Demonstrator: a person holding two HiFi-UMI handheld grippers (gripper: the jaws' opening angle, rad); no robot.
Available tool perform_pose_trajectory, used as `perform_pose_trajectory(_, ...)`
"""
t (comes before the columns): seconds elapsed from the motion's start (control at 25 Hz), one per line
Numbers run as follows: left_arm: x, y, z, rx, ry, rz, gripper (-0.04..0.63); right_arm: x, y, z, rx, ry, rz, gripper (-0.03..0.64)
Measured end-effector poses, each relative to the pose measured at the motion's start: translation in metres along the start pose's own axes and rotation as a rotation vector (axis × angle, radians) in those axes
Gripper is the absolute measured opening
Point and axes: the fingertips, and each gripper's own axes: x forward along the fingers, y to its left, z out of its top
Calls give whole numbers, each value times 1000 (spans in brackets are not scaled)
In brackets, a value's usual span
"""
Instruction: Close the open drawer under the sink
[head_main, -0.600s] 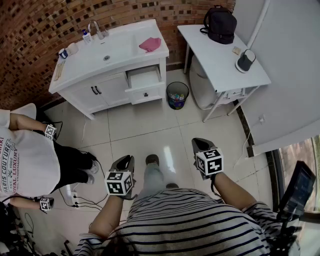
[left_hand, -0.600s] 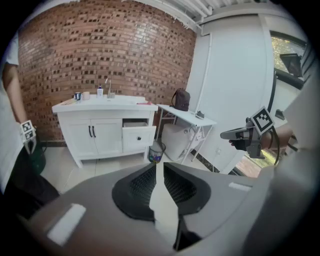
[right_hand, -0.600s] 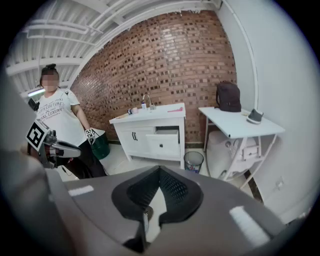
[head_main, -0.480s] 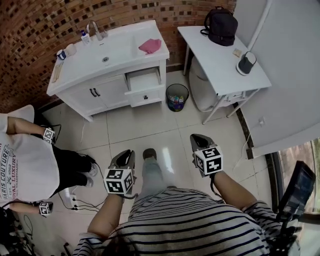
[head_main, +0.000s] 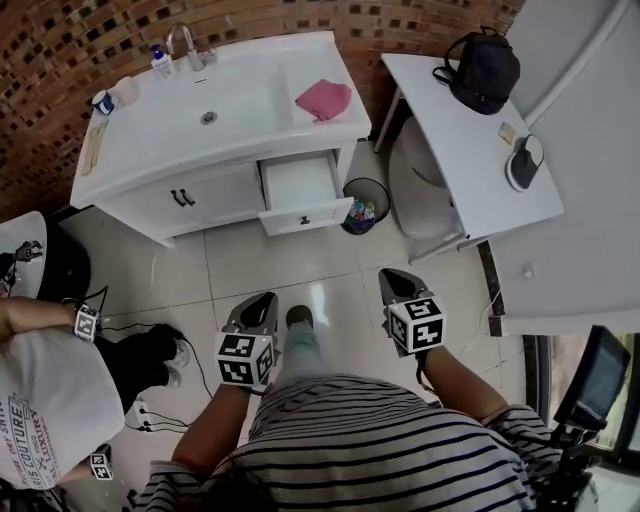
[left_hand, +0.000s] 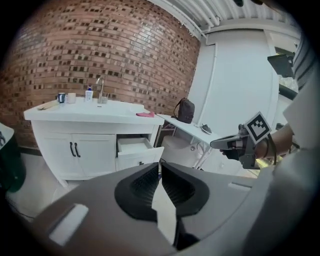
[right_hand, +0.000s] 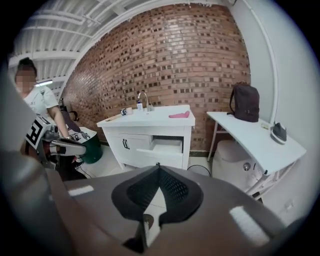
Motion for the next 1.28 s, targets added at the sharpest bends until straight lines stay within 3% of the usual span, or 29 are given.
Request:
perform_pose_trajectory(0.24,62,63,14,-25,101,-7,19,85,-14,0,50,117,-19,2)
perform_pose_trajectory(0.48,126,100,6,-5,171,29,17,160,-33,-2,29,139,-31,2)
perform_pose_trajectory(0.72,192,125,-17,-62,181,78,17,239,-47,-24,85,141,10,2)
perform_pose_trajectory(0.88,240,139,-30,-105,177,77,17,289,-57,-34,100,121,-9,2)
perform_pose_trajectory(1.28,288,157,-30,-151,156,75,17,337,-56,-33,115,111,6,2)
